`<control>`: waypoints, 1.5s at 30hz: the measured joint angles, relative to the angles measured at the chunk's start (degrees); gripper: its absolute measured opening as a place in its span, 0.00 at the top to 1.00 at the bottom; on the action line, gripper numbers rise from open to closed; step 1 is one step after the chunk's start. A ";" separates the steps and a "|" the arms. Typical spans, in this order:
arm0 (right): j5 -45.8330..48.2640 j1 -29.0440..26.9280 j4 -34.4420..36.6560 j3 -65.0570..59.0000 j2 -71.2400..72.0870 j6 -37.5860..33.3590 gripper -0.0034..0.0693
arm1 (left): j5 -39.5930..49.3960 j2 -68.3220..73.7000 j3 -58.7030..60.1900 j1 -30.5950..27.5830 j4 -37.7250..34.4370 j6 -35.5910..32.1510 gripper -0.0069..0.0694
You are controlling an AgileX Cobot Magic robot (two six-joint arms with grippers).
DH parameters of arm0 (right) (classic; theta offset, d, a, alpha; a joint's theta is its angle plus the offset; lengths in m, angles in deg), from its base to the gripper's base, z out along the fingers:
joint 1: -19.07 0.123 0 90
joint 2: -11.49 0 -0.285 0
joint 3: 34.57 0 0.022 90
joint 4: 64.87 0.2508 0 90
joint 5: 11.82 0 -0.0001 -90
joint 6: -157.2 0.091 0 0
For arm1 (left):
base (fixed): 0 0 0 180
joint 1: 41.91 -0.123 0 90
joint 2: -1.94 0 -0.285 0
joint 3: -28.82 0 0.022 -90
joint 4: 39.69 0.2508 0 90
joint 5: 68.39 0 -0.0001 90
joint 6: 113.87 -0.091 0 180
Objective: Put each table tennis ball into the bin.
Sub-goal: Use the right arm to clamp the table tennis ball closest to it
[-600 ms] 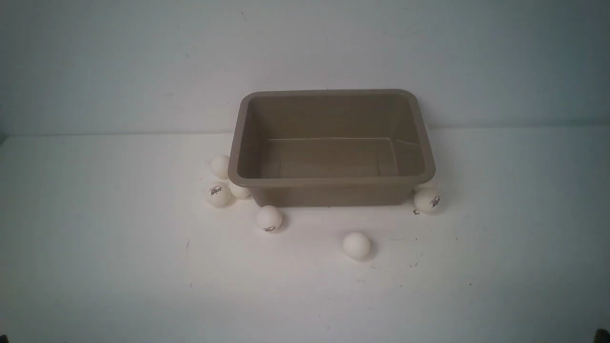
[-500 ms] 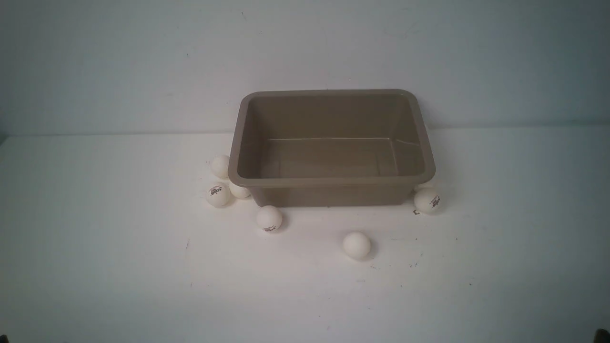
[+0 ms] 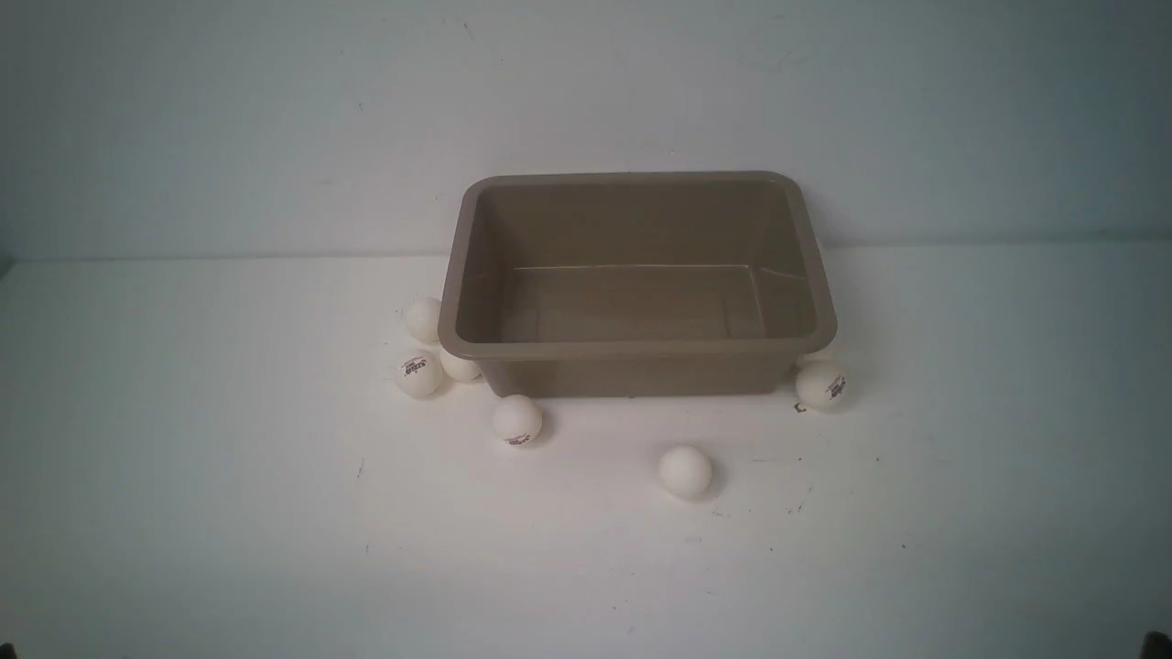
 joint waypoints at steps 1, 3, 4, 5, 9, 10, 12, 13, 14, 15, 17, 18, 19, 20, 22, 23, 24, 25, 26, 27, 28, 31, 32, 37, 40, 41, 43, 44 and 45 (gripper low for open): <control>0.00 0.00 0.00 0.00 0.00 0.00 0.20 | 0.00 0.00 0.00 0.00 0.00 0.00 0.28; 0.00 0.00 0.00 0.00 0.00 0.00 0.20 | 0.00 0.00 0.00 0.00 0.00 0.00 0.28; 0.00 0.00 0.00 0.00 0.00 0.00 0.20 | 0.00 0.00 0.00 0.00 0.00 0.00 0.28; 0.00 0.00 0.00 0.00 0.00 0.00 0.20 | 0.00 0.00 0.00 0.00 0.00 0.00 0.28; 0.00 0.00 0.00 0.00 0.00 0.00 0.20 | 0.00 0.00 0.00 0.00 0.00 0.00 0.28; 0.00 0.00 0.00 0.00 0.00 0.00 0.20 | 0.00 0.00 0.00 0.00 0.00 0.00 0.28; 0.00 0.00 0.00 0.00 0.00 0.00 0.20 | 0.00 0.00 0.00 0.00 0.00 0.00 0.28; 0.00 0.00 0.00 0.00 0.00 0.00 0.20 | 0.00 0.00 0.00 0.00 0.00 0.00 0.28; 0.00 0.00 0.00 0.00 0.00 0.00 0.20 | 0.00 0.00 0.00 0.00 0.00 0.00 0.28; 0.00 0.00 0.00 0.00 0.00 0.00 0.20 | 0.00 0.00 0.00 0.00 0.00 0.00 0.28; 0.00 0.00 0.00 0.00 0.00 0.00 0.20 | 0.00 0.00 0.00 0.00 0.00 0.00 0.28; -0.05 0.00 0.00 0.00 0.00 0.00 0.20 | 0.00 0.00 0.00 0.00 0.00 0.00 0.28; -0.50 0.00 0.00 0.00 0.00 0.00 0.20 | 0.00 0.00 0.00 0.00 0.00 0.00 0.28; -0.73 0.00 0.06 0.00 0.00 0.14 0.20 | 0.00 0.00 0.00 0.00 0.00 0.00 0.28; -1.91 0.00 0.36 -0.18 0.00 0.63 0.20 | 0.00 0.00 0.00 0.00 0.00 0.00 0.28; -2.77 0.00 0.53 -0.31 0.00 0.83 0.20 | 0.00 0.00 0.00 0.00 0.00 0.00 0.28; -3.92 0.00 0.60 -0.51 0.00 0.95 0.20 | 0.00 0.00 0.00 0.00 0.00 0.00 0.28; -4.10 0.00 0.68 -0.57 0.00 1.01 0.20 | 0.00 0.00 0.00 0.00 0.00 0.00 0.28; -5.05 0.00 0.91 -0.48 0.00 1.09 0.20 | 0.00 0.00 0.00 0.00 0.00 0.00 0.28; -5.19 0.00 1.15 -0.04 0.00 1.15 0.20 | 0.00 0.00 0.00 0.00 0.00 0.00 0.28; -5.27 0.00 1.13 0.20 0.00 1.15 0.20 | 0.00 0.00 0.00 0.00 0.00 0.00 0.28; -5.14 0.00 1.34 3.85 0.00 1.26 0.20 | 0.00 0.00 0.00 0.00 0.00 0.00 0.28; -4.65 0.00 1.34 5.63 0.00 1.26 0.20 | 0.00 0.00 0.00 0.00 0.00 0.00 0.28; -0.19 0.00 1.38 13.28 0.00 1.26 0.20 | 0.00 0.00 0.00 0.00 0.00 0.00 0.28; 4.82 0.00 1.38 20.21 -0.49 1.26 0.20 | 0.00 0.00 0.00 0.00 0.00 0.00 0.28; 5.49 0.00 1.38 21.67 -0.64 1.26 0.20 | 0.00 0.00 0.00 0.00 0.00 0.00 0.28; 5.85 0.00 1.38 22.82 -0.69 1.26 0.20 | 0.00 0.00 0.00 0.00 0.00 0.00 0.28; 5.85 0.00 1.38 23.53 -0.69 1.26 0.20 | 0.00 0.00 0.00 0.00 0.00 0.00 0.28; 5.31 0.00 1.38 24.29 -0.69 1.26 0.20 | 0.00 0.00 0.00 0.00 0.00 0.00 0.28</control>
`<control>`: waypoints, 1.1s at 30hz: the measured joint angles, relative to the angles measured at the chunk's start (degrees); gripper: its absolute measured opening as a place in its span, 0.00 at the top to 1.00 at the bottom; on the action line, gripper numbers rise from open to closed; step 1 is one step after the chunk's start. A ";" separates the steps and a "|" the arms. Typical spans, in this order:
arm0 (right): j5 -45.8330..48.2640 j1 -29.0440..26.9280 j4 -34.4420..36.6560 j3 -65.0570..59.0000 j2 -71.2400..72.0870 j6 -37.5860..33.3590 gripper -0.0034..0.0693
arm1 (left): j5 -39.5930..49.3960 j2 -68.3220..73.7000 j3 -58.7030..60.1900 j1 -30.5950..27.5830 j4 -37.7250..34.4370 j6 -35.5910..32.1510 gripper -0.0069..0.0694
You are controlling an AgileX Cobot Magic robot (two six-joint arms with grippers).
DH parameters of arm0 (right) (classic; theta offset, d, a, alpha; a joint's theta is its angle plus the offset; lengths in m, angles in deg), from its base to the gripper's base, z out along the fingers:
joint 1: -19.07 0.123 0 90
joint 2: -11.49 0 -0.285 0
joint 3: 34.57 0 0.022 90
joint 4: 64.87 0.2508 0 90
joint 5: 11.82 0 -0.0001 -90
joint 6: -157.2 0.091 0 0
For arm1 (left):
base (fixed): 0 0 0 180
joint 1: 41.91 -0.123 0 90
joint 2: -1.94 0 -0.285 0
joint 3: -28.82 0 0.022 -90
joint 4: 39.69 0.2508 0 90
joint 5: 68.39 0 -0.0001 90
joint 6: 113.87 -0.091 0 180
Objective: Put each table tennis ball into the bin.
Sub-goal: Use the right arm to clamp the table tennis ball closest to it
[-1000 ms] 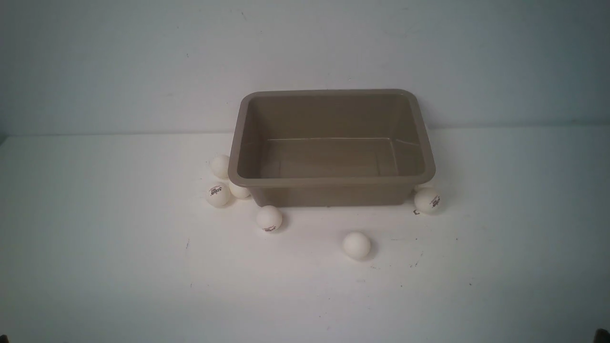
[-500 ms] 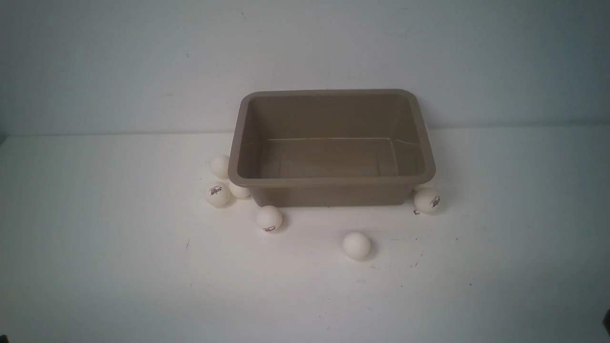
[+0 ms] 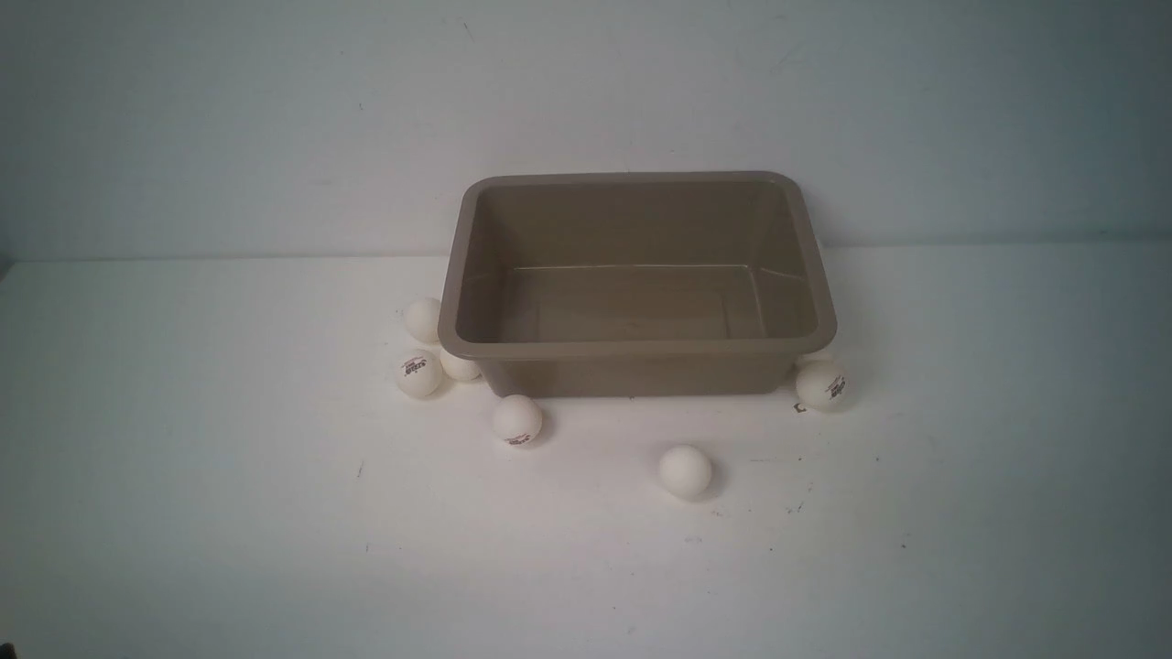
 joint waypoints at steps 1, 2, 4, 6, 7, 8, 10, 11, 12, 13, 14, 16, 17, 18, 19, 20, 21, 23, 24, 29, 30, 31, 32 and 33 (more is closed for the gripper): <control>-0.67 0.00 0.00 0.16 0.00 0.00 0.20 | 0.00 0.00 0.00 0.00 0.00 0.00 0.28; -1.40 0.00 0.00 0.22 0.00 0.00 0.20 | 0.00 0.00 0.00 0.00 0.00 0.00 0.28; -2.61 0.00 0.13 0.22 0.00 0.00 0.20 | 0.00 0.00 0.00 0.00 0.00 0.00 0.28; -3.28 0.00 0.18 0.22 0.00 0.00 0.20 | 0.00 0.00 0.00 0.00 0.00 0.00 0.28; -3.44 0.00 0.18 0.22 0.00 0.00 0.20 | 0.00 0.00 0.00 0.00 0.00 0.00 0.28; -3.60 0.00 0.25 0.22 0.00 0.00 0.20 | 0.00 0.00 0.00 0.00 0.00 0.00 0.28; -3.64 0.00 0.31 0.22 0.00 0.00 0.20 | 0.00 0.00 0.00 0.00 0.00 0.00 0.28; -3.64 0.00 0.31 0.22 0.00 0.00 0.20 | 0.00 0.00 0.00 0.00 0.00 0.00 0.28; -3.64 0.00 0.25 0.22 0.00 0.00 0.20 | 0.00 0.00 0.00 0.00 0.00 0.00 0.28; -3.72 0.00 0.25 0.22 0.00 0.00 0.20 | 0.00 0.00 0.00 0.00 0.00 0.00 0.28; -3.71 0.00 0.25 0.22 0.00 0.00 0.20 | 0.00 0.00 0.00 0.00 0.00 0.00 0.28; -3.78 0.00 0.37 0.22 0.00 0.00 0.20 | 0.00 0.00 0.00 0.00 0.00 0.00 0.28; -3.78 0.00 0.36 0.22 0.00 0.00 0.20 | 0.00 0.00 0.00 0.00 0.00 0.00 0.28; -3.78 0.00 0.36 0.22 0.00 0.00 0.20 | 0.00 0.00 0.00 0.00 0.00 0.00 0.28; -3.78 0.00 0.36 0.22 0.00 0.00 0.20 | 0.00 0.00 0.00 0.00 0.00 0.00 0.28; -3.78 0.00 0.36 0.22 0.00 0.00 0.20 | 0.00 0.00 0.00 0.00 0.00 0.00 0.28; -3.78 0.00 0.36 0.22 0.00 0.00 0.20 | 0.00 0.00 0.00 0.00 0.00 0.00 0.28; -3.78 0.00 0.36 0.22 0.00 -0.33 0.20 | 0.00 0.00 0.00 0.00 0.00 0.00 0.28; -3.78 0.00 0.36 0.22 0.00 -0.47 0.20 | 0.00 0.00 0.00 0.00 0.00 0.00 0.28; -2.47 0.00 3.01 0.22 0.00 -0.23 0.20 | -0.13 0.00 0.00 0.00 -0.84 0.00 0.28; -1.74 0.00 4.71 0.22 0.00 -0.17 0.20 | -0.27 0.00 0.00 0.00 -1.60 0.00 0.28; -0.83 0.00 6.91 0.22 0.00 -0.17 0.20 | -0.55 0.00 0.00 0.00 -3.33 0.00 0.28; 0.17 0.00 8.65 0.22 0.00 -0.17 0.20 | -1.07 0.00 0.05 0.00 -5.30 0.00 0.28; 1.19 0.00 9.83 0.22 0.00 -0.28 0.20 | -1.58 0.00 0.05 0.00 -7.14 0.00 0.28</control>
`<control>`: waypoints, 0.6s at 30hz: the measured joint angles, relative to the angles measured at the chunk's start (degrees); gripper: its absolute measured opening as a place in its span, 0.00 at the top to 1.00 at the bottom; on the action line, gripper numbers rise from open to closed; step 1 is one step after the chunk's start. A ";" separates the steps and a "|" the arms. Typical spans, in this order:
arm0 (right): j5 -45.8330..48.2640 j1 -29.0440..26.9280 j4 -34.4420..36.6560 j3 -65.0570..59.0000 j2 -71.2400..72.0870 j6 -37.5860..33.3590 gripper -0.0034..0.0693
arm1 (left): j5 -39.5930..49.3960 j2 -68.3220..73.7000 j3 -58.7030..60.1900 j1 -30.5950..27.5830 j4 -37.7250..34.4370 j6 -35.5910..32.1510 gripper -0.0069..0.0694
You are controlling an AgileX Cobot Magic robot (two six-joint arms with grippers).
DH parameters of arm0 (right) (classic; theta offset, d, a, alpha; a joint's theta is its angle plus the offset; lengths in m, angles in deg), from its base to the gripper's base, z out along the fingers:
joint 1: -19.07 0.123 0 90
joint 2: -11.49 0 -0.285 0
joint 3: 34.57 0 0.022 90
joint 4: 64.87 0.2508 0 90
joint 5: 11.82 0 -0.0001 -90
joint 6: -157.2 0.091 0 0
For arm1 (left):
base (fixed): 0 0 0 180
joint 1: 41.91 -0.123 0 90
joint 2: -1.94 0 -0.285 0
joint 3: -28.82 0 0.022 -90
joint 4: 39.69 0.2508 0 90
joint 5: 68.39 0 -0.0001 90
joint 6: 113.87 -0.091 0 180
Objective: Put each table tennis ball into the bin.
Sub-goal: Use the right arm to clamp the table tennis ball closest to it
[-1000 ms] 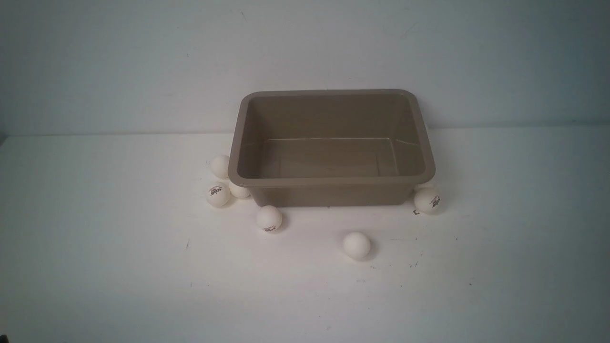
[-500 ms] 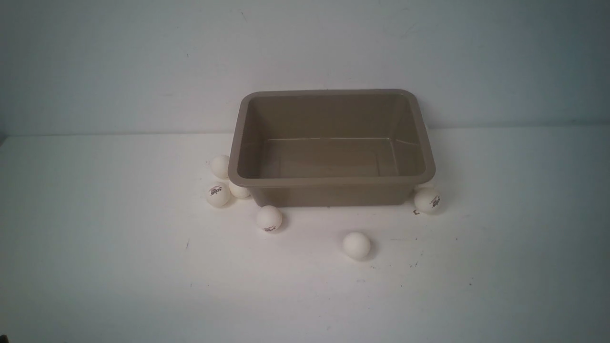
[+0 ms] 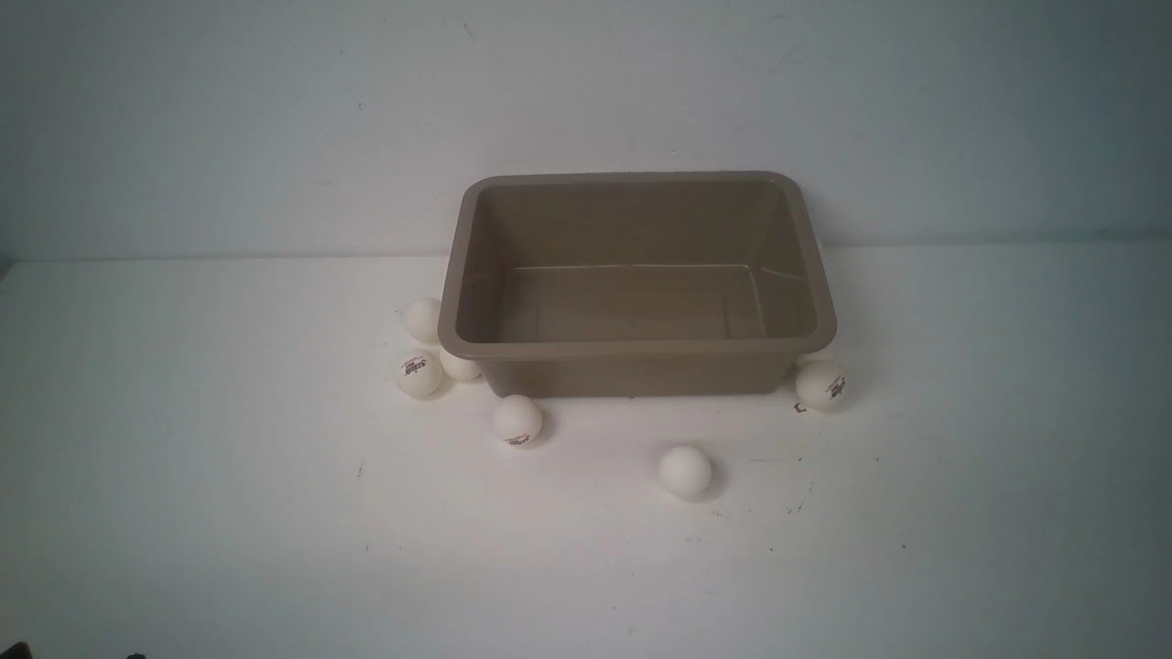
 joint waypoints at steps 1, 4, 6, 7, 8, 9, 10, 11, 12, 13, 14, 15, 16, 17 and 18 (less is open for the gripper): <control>1.22 0.00 1.86 0.00 0.00 -0.66 0.20 | -0.92 0.00 0.00 0.00 -3.39 0.00 0.28; 3.21 0.00 3.87 0.00 0.00 -2.41 0.20 | -2.47 0.00 0.00 0.00 -8.29 0.00 0.28; 5.94 0.00 5.71 0.00 0.00 -5.69 0.20 | -4.45 0.00 0.00 0.00 -15.11 0.00 0.28; 6.51 0.00 6.06 0.00 0.00 -6.86 0.20 | -4.86 0.00 0.00 0.00 -16.88 0.00 0.28; 7.32 0.00 6.46 0.00 0.00 -8.29 0.20 | -5.13 0.00 0.00 0.00 -18.45 0.00 0.28; 8.04 0.00 6.83 0.00 0.00 -9.79 0.20 | -5.66 0.00 0.00 0.00 -20.38 0.00 0.28; 8.14 0.00 6.83 0.00 0.00 -9.79 0.20 | -5.72 0.00 0.00 0.00 -20.93 0.00 0.28; 8.54 0.00 7.17 0.00 0.00 -11.16 0.20 | -5.91 0.00 0.00 0.00 -22.07 0.00 0.28; 8.60 0.00 7.34 0.00 0.00 -11.78 0.20 | -5.91 0.00 0.00 0.00 -22.86 0.00 0.28; 8.64 0.00 7.68 0.00 0.00 -12.26 0.20 | -5.91 0.00 0.00 0.00 -23.26 0.00 0.28; 8.64 0.00 8.05 0.00 0.00 -12.59 0.20 | -5.96 0.00 0.00 0.00 -23.65 0.00 0.28; 8.73 0.00 8.45 0.00 0.00 -12.81 0.20 | -6.03 0.00 0.00 0.00 -23.95 0.00 0.28; 9.04 0.00 8.79 0.00 0.00 -12.92 0.20 | -6.25 0.00 0.00 0.00 -24.41 0.00 0.28; 9.47 0.00 9.17 0.00 -0.03 -13.10 0.20 | -6.48 0.00 0.00 0.00 -25.36 0.00 0.28; 9.93 0.00 9.71 0.00 -0.17 -13.21 0.20 | -6.79 0.00 0.00 0.00 -26.04 0.00 0.28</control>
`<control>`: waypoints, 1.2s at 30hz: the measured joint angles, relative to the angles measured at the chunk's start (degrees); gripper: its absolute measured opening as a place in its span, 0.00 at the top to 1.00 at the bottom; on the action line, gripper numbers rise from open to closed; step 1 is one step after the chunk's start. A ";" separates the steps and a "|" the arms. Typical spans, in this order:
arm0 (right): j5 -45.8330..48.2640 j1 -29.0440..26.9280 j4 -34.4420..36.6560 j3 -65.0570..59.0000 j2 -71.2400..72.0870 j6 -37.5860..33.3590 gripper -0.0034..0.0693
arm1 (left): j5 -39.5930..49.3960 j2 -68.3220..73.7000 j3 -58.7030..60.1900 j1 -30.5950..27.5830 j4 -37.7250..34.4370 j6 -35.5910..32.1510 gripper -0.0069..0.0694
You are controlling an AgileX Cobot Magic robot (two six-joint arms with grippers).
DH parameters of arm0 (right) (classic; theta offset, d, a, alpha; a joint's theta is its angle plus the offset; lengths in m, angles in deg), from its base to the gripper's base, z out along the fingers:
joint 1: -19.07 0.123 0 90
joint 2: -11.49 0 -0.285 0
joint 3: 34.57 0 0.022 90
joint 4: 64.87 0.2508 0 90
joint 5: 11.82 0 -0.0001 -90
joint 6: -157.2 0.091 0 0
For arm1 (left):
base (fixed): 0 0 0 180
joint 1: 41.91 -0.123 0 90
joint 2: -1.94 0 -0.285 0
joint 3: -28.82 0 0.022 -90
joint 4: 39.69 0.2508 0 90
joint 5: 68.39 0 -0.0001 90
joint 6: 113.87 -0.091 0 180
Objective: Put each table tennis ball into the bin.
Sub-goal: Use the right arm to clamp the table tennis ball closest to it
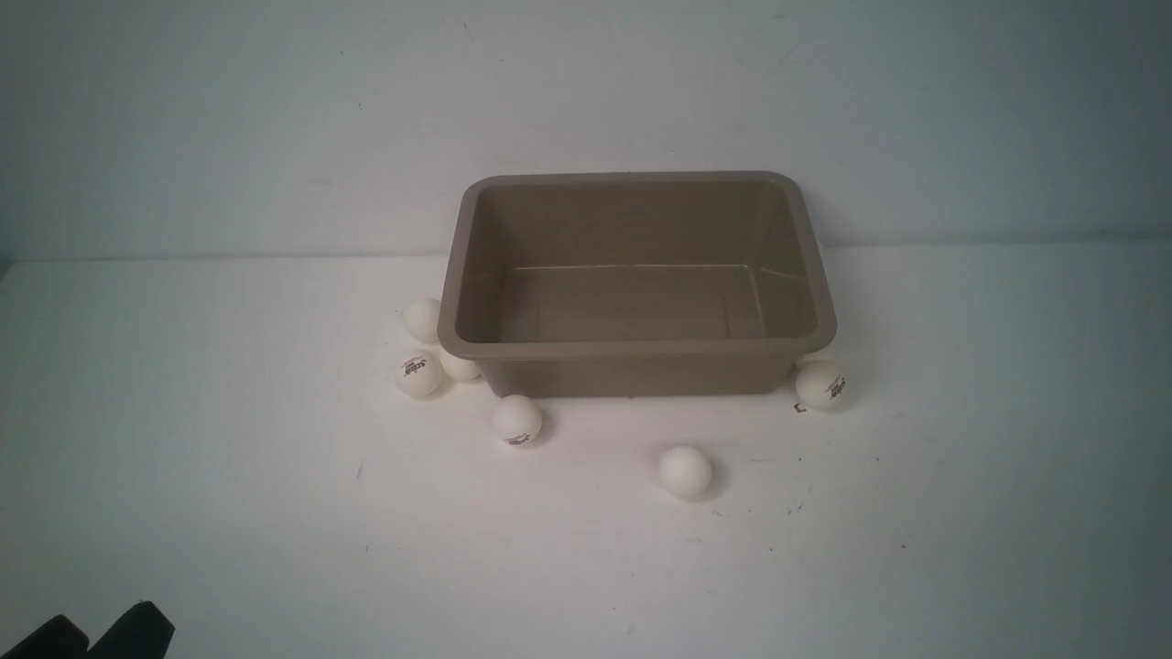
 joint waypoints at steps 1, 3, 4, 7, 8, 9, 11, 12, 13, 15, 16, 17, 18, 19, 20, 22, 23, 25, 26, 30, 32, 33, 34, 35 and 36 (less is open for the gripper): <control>0.51 0.00 0.59 0.00 -0.48 -0.43 0.20 | -0.22 0.00 0.00 0.00 -1.23 0.00 0.28; 1.84 0.00 1.79 0.00 -1.47 -2.01 0.20 | -0.33 0.00 0.00 0.00 -3.47 -0.69 0.28; 2.51 0.00 3.10 0.00 -2.19 -3.78 0.20 | -0.05 0.00 -0.21 0.00 -4.07 -1.57 0.28; 2.97 0.00 6.83 0.11 -4.18 -8.16 0.20 | 1.79 0.00 -2.28 0.00 -4.64 -5.08 0.28; 3.02 0.00 7.63 0.19 -4.62 -9.06 0.20 | 2.41 0.00 -3.22 0.00 -4.64 -6.18 0.28; 3.09 0.00 8.91 0.63 -5.57 -10.48 0.20 | 3.02 0.00 -4.51 0.00 -4.70 -7.52 0.28; 3.10 0.00 11.14 1.41 -7.23 -13.27 0.20 | 3.85 0.00 -7.16 0.00 -4.78 -9.21 0.28; 3.15 0.00 11.74 1.80 -8.09 -14.15 0.20 | 3.97 0.11 -7.98 0.00 -4.80 -9.59 0.28; 3.23 0.00 12.93 2.38 -9.53 -16.00 0.20 | 4.26 0.54 -9.64 0.00 -4.80 -10.15 0.28; 3.85 0.00 14.28 3.43 -12.17 -18.06 0.20 | 5.19 2.53 -12.15 0.00 -4.27 -11.01 0.28; 4.33 0.00 14.87 3.71 -13.04 -18.88 0.20 | 6.33 3.66 -13.26 0.00 -3.65 -11.44 0.28; 4.87 0.00 15.43 4.10 -14.24 -19.73 0.20 | 7.59 4.93 -14.57 0.00 -2.71 -11.86 0.28; 5.61 0.00 16.35 4.62 -16.10 -20.93 0.20 | 9.03 6.35 -15.59 0.00 -1.77 -12.26 0.28; 6.33 0.00 17.02 5.11 -18.02 -21.91 0.20 | 11.68 9.56 -17.34 0.00 0.15 -12.53 0.28; 6.62 0.00 17.58 5.35 -19.00 -22.65 0.20 | 13.20 10.89 -18.38 0.00 1.25 -12.57 0.28; 7.67 0.00 18.54 6.24 -22.23 -24.23 0.20 | 16.15 15.04 -20.90 0.00 3.52 -13.02 0.28; 7.94 0.00 19.05 6.67 -24.17 -25.08 0.20 | 17.38 17.40 -22.39 0.00 4.47 -13.33 0.28; 8.47 0.00 20.00 7.60 -27.44 -26.91 0.20 | 19.35 22.27 -25.48 0.00 6.09 -14.66 0.28; 8.65 0.00 20.20 7.99 -28.43 -27.60 0.20 | 19.89 23.48 -26.64 0.00 6.54 -15.24 0.28; 9.55 0.00 20.77 10.48 -35.31 -31.20 0.20 | 21.02 29.59 -30.51 0.00 8.06 -19.63 0.28; 9.84 0.00 21.52 12.42 -39.85 -33.10 0.20 | 21.02 31.76 -31.52 0.00 8.29 -21.93 0.28; 9.84 0.00 21.60 12.80 -40.73 -33.25 0.20 | 21.02 32.06 -31.52 0.00 8.29 -22.21 0.28; 9.97 0.00 22.27 13.98 -43.39 -34.15 0.20 | 20.86 32.80 -31.57 0.00 8.34 -22.84 0.28; 10.02 0.00 22.65 14.97 -45.66 -35.02 0.20 | 20.81 33.10 -31.57 0.00 8.34 -22.91 0.28; 10.02 0.00 22.93 16.13 -48.35 -36.35 0.20 | 20.75 33.32 -31.57 0.00 8.36 -22.96 0.28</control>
